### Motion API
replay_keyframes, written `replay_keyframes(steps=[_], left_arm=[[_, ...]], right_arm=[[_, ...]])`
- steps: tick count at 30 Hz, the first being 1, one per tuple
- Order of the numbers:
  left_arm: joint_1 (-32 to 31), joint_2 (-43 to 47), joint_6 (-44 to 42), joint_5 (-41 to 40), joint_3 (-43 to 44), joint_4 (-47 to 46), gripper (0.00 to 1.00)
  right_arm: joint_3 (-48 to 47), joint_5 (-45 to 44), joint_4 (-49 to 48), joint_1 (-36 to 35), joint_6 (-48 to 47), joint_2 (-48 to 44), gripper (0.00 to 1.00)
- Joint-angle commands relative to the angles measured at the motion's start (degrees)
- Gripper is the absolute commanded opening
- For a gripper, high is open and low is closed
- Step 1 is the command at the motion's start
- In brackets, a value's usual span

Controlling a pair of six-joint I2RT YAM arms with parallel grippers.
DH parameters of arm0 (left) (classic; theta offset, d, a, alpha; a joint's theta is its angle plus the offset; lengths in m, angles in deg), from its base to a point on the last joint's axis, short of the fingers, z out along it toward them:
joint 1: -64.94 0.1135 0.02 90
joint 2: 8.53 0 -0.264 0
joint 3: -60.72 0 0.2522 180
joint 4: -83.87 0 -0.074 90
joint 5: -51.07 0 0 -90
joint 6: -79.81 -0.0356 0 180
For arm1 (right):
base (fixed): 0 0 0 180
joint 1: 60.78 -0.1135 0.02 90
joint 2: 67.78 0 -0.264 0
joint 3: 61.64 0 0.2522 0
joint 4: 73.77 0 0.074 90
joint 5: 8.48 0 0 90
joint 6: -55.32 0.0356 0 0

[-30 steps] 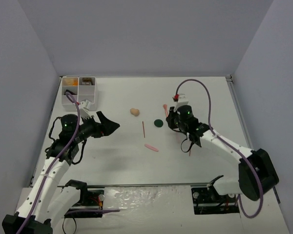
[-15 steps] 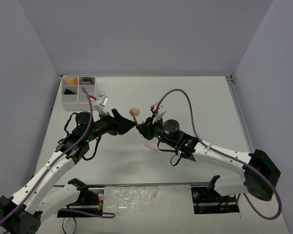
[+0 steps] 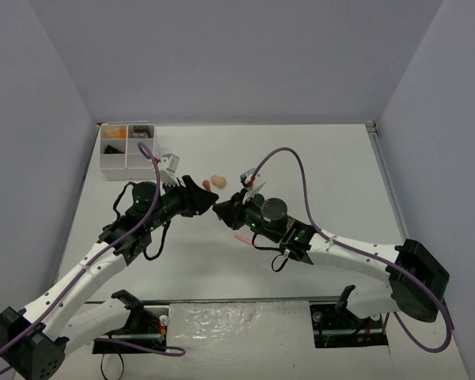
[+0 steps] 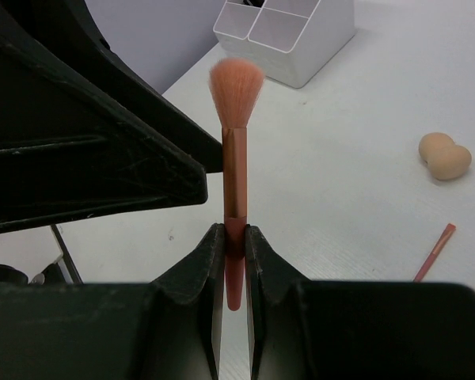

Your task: Organize the makeup

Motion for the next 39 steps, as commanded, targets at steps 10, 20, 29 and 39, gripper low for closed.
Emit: replay_keyframes(steps=[10, 20, 29, 39], left_arm=[[-1.01, -1.53, -1.85, -5.17, 1.91, -3.84, 0.38], [-2.46, -3.21, -1.35, -4.6, 1.67, -7.48, 0.05], [-2.59, -2.25, -3.44, -8.36, 0.76, -6.04, 0.0], [6.1, -6.57, -18.08, -22.4, 7.74, -0.19, 0.0]], right_arm=[[-0.14, 0.79, -8.31, -0.43, 1.15, 0.28, 0.0], [0.02, 0.84, -8.61, -0.43, 1.19, 0.63, 0.0], [-0.06, -1.85, -5.74, -0.26, 0.1, -0.08, 0.62], [1.45, -13.76, 7.75, 0.52, -4.06, -6.97, 0.89]])
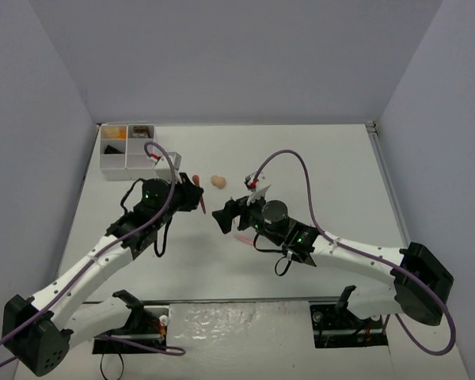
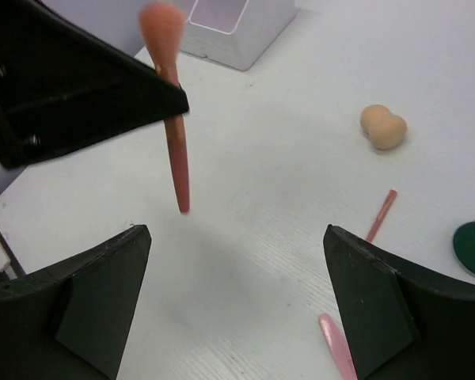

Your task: Organize the makeup

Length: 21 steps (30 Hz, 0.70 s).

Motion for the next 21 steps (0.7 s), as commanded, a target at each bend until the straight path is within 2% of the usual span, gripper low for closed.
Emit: replay_keyframes(steps=[1, 5, 8, 12, 15, 21], left_arm=[[9.17, -3.6, -8.57, -7.35, 7.79, -2.82, 0.0], [19.66, -10.0, -9.33, -7.43, 11.04, -9.22, 0.0], [23.78, -16.32, -13.26, -7.45, 13.88, -15.27, 0.0], [27.86, -26.65, -15.95, -7.11, 19.38, -21.8, 0.0], [29.66, -31.25, -16.01, -6.22, 22.8, -26.72, 0.0], [31.82, -41.48, -15.79, -5.15, 30.06, -30.66, 0.0]], right_arm=[[0.91, -8.45, 4.33, 0.76, -3.36, -6.22, 0.89], [2.96, -10.67, 7.3, 3.22, -4.99, -8.63, 0.91], [4.26, -8.96, 9.11, 7.05, -6.11, -10.02, 0.94], [5.58, -6.86, 11.27, 10.94, -9.39, -11.77, 1.0], [5.74, -8.69, 12.95, 11.39, -11.04, -12.93, 1.0], [7.94, -9.14, 11.64, 11.82, -11.35, -15.36, 1.0]])
